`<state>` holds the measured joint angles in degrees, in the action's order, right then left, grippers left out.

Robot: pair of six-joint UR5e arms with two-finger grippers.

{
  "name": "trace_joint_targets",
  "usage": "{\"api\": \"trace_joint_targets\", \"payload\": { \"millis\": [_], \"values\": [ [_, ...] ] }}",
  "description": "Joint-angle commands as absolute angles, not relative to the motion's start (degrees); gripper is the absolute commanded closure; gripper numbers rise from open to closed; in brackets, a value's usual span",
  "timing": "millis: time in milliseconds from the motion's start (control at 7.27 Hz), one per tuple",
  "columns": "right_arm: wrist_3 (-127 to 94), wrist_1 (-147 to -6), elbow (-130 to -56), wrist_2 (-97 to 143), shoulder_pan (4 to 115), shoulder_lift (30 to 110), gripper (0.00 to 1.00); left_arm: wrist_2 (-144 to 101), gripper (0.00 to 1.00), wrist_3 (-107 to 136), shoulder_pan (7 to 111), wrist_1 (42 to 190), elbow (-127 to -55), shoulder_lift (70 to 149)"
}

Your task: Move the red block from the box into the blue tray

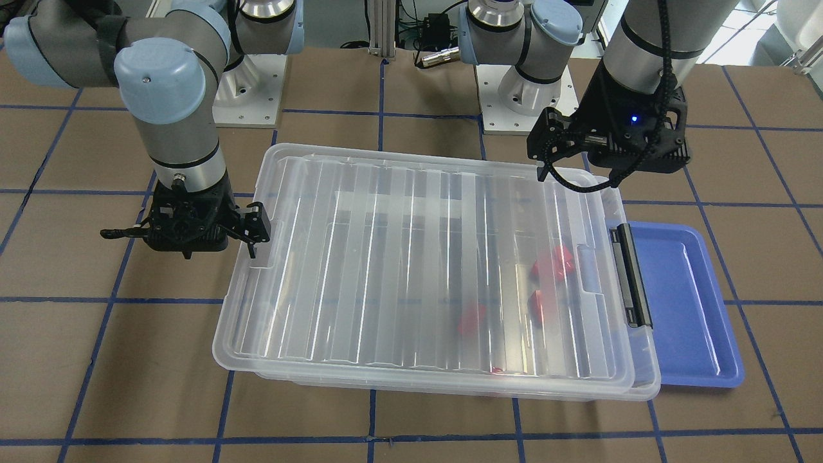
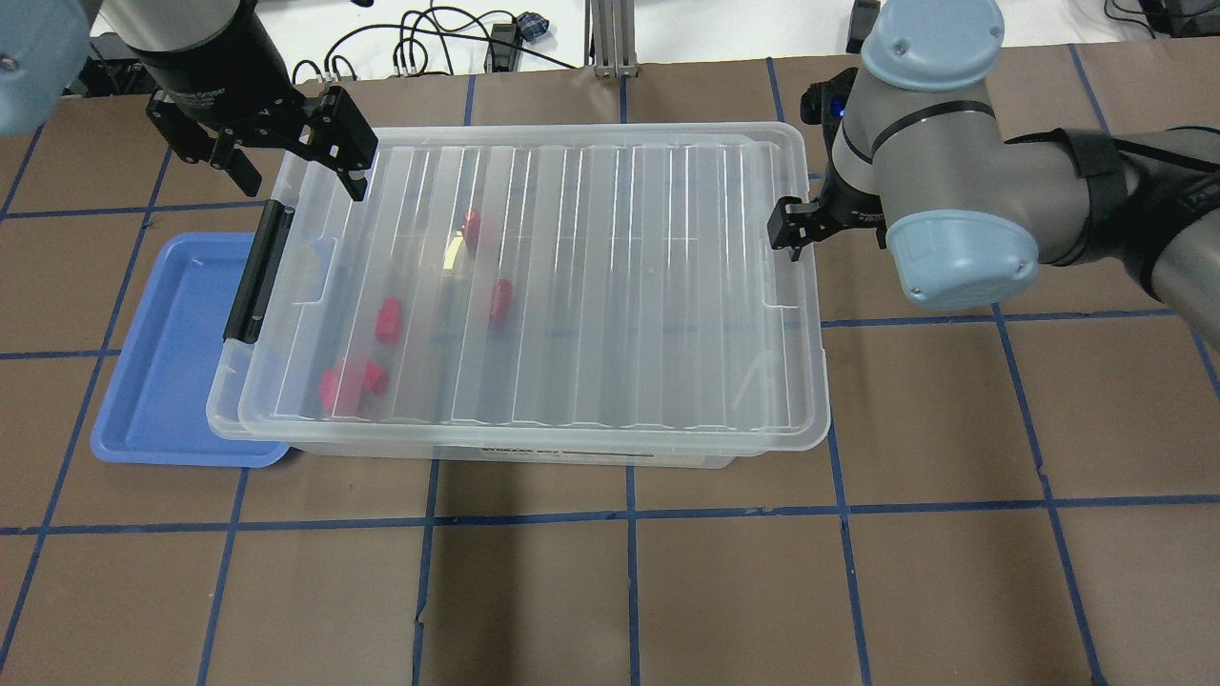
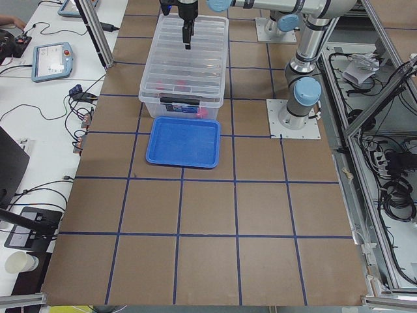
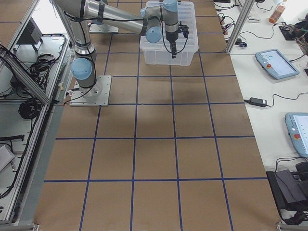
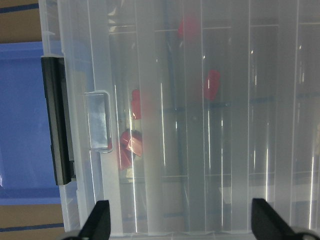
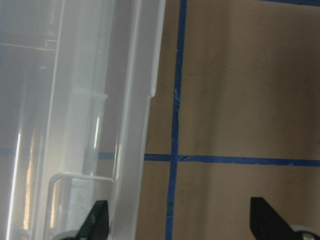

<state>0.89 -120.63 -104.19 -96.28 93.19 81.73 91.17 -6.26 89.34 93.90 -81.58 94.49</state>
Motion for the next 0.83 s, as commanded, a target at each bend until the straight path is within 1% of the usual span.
{"api": "trace_joint_targets", "payload": {
  "millis": [0,275,550,688],
  "values": [
    [1.05,-120.67,-104.24,-100.71,91.85,81.74,0.0,90.97,0.0,-6.24,89.38,93.78,-81.65,94.13],
    [1.84,-120.59,-104.33,-102.22,88.0,82.78,0.0,91.05,0.0,-6.24,89.38,93.78,-81.56,93.96],
    [7.27,-119.89,-104.24,-101.78,83.43,83.14,0.0,90.62,0.0,-6.24,89.47,93.78,-81.47,94.83],
    [9.03,-119.8,-104.24,-101.78,81.23,83.14,0.0,90.79,0.0,-6.33,89.56,93.95,-82.34,93.7]
  ]
}}
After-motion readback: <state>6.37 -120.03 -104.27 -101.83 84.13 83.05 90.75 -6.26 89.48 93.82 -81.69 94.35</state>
